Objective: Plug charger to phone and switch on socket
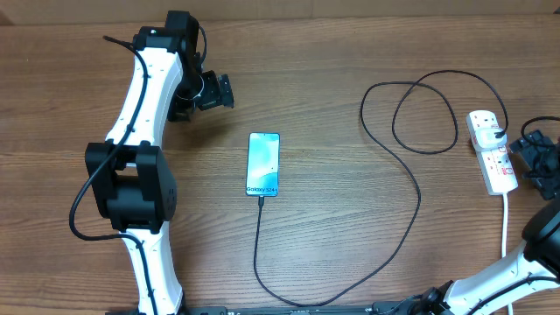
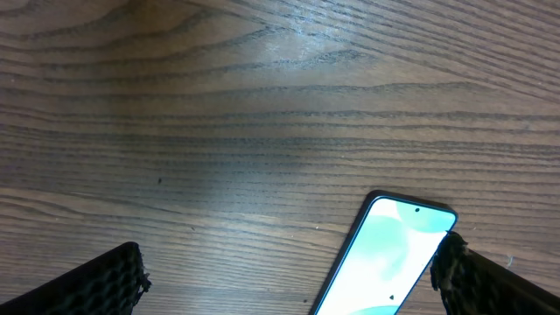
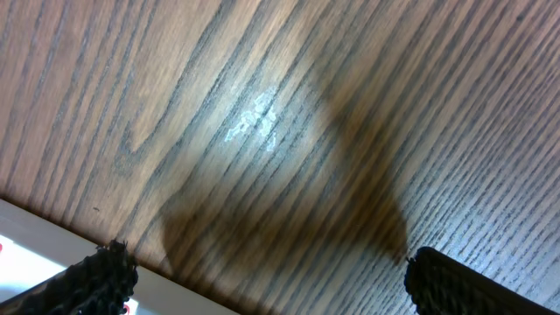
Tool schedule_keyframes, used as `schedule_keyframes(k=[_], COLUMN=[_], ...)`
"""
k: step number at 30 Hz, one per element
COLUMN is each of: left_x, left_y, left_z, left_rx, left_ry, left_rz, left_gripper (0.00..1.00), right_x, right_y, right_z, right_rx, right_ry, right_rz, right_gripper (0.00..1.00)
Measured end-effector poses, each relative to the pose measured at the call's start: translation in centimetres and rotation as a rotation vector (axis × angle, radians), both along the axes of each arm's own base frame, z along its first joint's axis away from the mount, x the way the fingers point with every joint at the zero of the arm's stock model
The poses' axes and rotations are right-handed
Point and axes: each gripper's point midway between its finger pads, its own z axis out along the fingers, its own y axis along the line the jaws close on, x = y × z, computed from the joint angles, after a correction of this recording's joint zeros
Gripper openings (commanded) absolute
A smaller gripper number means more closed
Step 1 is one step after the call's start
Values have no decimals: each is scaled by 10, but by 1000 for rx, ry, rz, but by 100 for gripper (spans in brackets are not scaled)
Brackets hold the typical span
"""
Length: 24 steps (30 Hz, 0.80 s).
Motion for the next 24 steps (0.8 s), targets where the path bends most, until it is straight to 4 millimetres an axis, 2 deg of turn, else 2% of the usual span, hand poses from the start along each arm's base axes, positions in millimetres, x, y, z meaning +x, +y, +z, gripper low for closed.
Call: schedule_keyframes(k=[16, 24], left_x=[0, 0], left_y=[0, 0], left_z=[0, 0], left_rx=[0, 0], left_ry=[0, 0], left_rz=[0, 0], left_gripper=[100, 100], right_x=[0, -11], right_y=[-2, -6], right_z=[0, -1], right_rx=[-9, 14], right_ry=[0, 11], right_rz=[-4, -49], right_gripper=[100, 100])
